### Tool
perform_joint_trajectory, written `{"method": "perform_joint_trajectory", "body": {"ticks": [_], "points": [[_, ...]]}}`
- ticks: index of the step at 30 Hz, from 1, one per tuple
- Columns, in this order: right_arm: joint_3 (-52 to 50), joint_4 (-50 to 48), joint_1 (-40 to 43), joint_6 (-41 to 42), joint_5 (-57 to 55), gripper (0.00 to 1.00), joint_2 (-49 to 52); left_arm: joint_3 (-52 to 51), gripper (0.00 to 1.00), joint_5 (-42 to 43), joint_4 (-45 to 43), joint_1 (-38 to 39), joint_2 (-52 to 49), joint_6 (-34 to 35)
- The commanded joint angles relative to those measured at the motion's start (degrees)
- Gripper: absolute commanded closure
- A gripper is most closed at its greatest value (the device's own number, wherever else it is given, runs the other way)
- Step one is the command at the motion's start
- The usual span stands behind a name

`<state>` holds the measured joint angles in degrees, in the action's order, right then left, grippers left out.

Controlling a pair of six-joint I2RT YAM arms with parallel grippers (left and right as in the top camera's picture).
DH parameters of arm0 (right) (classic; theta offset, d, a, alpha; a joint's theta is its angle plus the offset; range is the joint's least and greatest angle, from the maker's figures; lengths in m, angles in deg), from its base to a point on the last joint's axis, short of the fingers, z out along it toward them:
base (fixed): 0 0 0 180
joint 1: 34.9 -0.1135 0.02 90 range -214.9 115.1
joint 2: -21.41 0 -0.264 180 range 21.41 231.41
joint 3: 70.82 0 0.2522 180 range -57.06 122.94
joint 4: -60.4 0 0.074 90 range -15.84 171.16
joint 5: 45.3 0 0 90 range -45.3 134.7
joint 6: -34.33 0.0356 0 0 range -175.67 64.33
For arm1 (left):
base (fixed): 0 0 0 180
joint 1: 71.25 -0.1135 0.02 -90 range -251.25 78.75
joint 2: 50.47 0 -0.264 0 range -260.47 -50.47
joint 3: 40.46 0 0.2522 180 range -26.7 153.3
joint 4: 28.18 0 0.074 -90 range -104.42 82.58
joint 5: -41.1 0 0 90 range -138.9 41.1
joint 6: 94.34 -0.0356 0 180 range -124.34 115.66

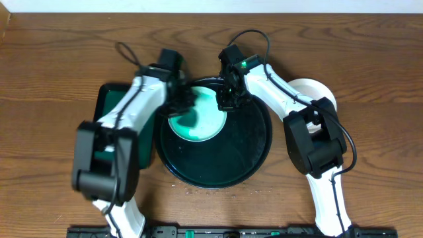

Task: Clean dirty plates on tray and stack at the side

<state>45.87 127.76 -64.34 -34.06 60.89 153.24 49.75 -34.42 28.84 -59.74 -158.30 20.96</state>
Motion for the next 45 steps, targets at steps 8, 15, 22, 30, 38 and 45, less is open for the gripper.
{"method": "perform_joint_trajectory", "body": {"ticks": [8,15,22,30,38,45], "points": [[-0.5,0.1,0.5,-8.8,3.0,0.99,0.7,3.3,0.93,-18.6,8.6,-9.8,20.6,2.4],[-0.5,3.8,-1.4,-12.4,-7.0,0.99,-4.2,2.9,0.93,-18.6,10.5,-13.7,22.5,-1.9],[-0.5,7.5,-7.8,-6.7,-36.3,0.99,-12.1,1.2,0.92,-18.9,10.4,-13.9,22.1,-1.9],[-0.5,17.3,-18.4,4.2,-70.6,0.99,-17.6,1.2,0.93,-19.6,10.4,-14.0,22.1,-1.9],[-0.5,32.7,-27.5,23.2,-92.6,0.99,-19.7,1.2,0.93,-19.5,10.3,-14.0,22.1,-1.9],[-0.5,35.1,-29.4,25.8,-94.4,0.99,-20.2,1.2,0.93,-19.5,10.3,-14.0,22.1,-1.9]]}}
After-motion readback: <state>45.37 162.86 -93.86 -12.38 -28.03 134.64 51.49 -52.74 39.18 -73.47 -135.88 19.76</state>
